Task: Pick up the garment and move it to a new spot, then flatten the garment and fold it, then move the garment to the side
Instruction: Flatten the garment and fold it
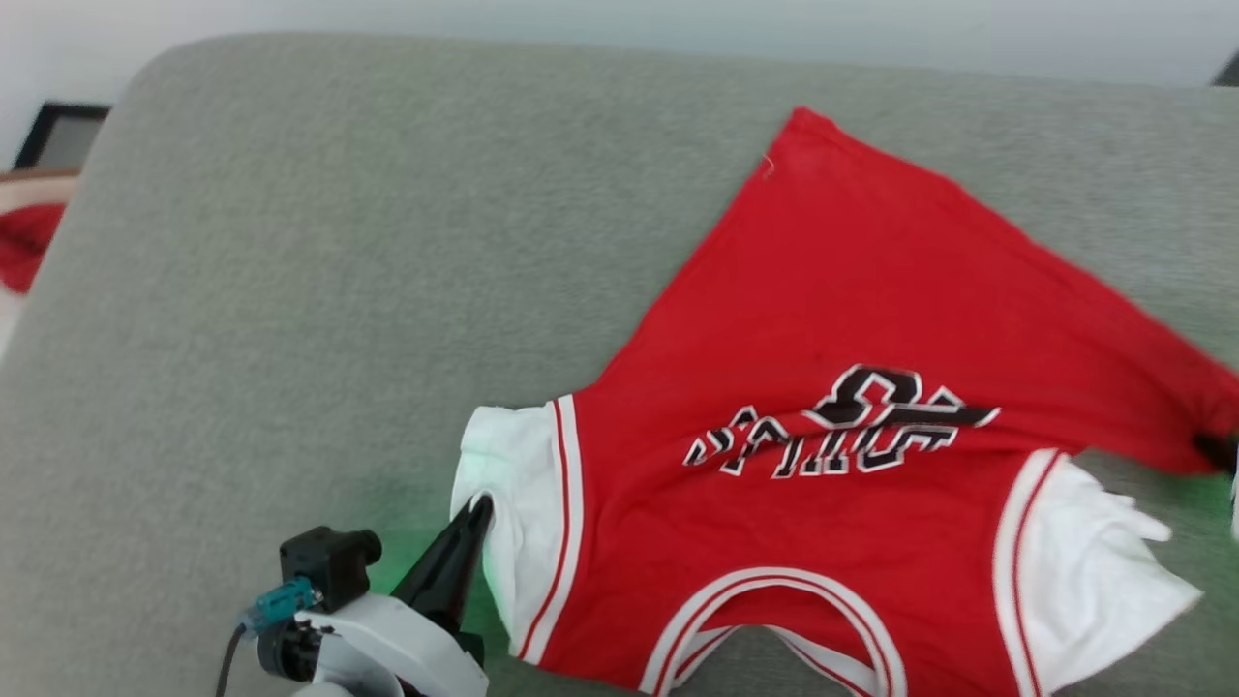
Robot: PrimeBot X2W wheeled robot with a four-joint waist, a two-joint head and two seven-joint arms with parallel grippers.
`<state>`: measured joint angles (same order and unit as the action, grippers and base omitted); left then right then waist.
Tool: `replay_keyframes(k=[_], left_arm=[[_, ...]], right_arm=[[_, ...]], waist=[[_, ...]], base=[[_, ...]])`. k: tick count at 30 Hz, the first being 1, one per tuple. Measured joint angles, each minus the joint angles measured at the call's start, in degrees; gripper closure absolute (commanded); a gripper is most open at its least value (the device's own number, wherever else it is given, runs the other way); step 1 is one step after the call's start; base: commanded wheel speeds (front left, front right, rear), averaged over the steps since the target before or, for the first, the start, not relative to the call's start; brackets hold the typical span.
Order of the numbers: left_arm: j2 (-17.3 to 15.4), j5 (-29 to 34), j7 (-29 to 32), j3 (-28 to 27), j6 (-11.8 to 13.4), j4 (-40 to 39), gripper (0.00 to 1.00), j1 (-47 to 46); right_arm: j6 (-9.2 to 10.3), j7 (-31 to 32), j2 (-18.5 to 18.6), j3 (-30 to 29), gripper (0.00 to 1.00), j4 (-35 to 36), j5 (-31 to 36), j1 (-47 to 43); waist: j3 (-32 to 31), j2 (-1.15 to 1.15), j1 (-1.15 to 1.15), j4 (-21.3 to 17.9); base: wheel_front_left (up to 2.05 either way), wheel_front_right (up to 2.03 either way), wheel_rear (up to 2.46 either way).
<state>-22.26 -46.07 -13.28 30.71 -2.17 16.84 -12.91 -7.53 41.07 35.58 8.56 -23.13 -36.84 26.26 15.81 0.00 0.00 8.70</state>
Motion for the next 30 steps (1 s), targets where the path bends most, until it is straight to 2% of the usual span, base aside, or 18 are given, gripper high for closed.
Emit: replay_keyframes(k=[8,15,16,17,18,25,30], left_arm=[[-1.10,-0.33,0.98,-0.03,0.75,-1.79,1.00,1.22],[-1.27,-0.58,1.14,0.04,1.11,-2.24,1.00,1.24],[-1.27,-0.58,1.14,0.10,1.11,-2.24,1.00,1.24],[-1.29,-0.58,1.14,0.14,1.11,-2.22,1.00,1.24],[-1.29,-0.58,1.14,0.16,1.11,-2.21,1.00,1.24],[-1.47,-0.58,0.99,0.26,1.11,-2.21,1.00,1.25],[-1.55,-0.58,0.81,0.38,1.15,-2.43,1.00,1.30]], right_arm=[[0.00,-0.68,-4.19,-6.91,1.00,6.24,0.64,-12.15],[0.00,-1.10,-8.25,-11.22,1.00,9.00,2.98,-16.63],[0.00,-1.33,-8.76,-11.68,0.95,9.14,3.49,-16.81],[0.00,-1.55,-9.15,-12.05,0.64,9.29,3.98,-16.98],[0.00,-1.80,-9.42,-12.23,0.00,9.57,4.47,-17.22],[0.00,-1.65,-10.46,-13.41,0.00,13.59,5.28,-19.77],[0.01,-1.77,-10.25,-14.27,0.00,21.52,5.36,-22.06]], waist=[[-2.26,0.00,0.00,-3.61],[-2.69,0.00,0.00,-4.82],[-2.70,0.00,0.00,-4.85],[-2.72,0.00,0.00,-4.86],[-2.75,0.00,0.00,-4.89],[-2.96,0.00,0.00,-5.05],[-3.05,0.00,0.00,-4.98]], base=[[0.00,0.00,0.00],[0.00,0.00,0.00],[0.00,0.00,0.00],[0.00,0.00,0.00],[0.00,0.00,0.00],[0.00,0.00,0.00],[0.00,0.00,0.00]])
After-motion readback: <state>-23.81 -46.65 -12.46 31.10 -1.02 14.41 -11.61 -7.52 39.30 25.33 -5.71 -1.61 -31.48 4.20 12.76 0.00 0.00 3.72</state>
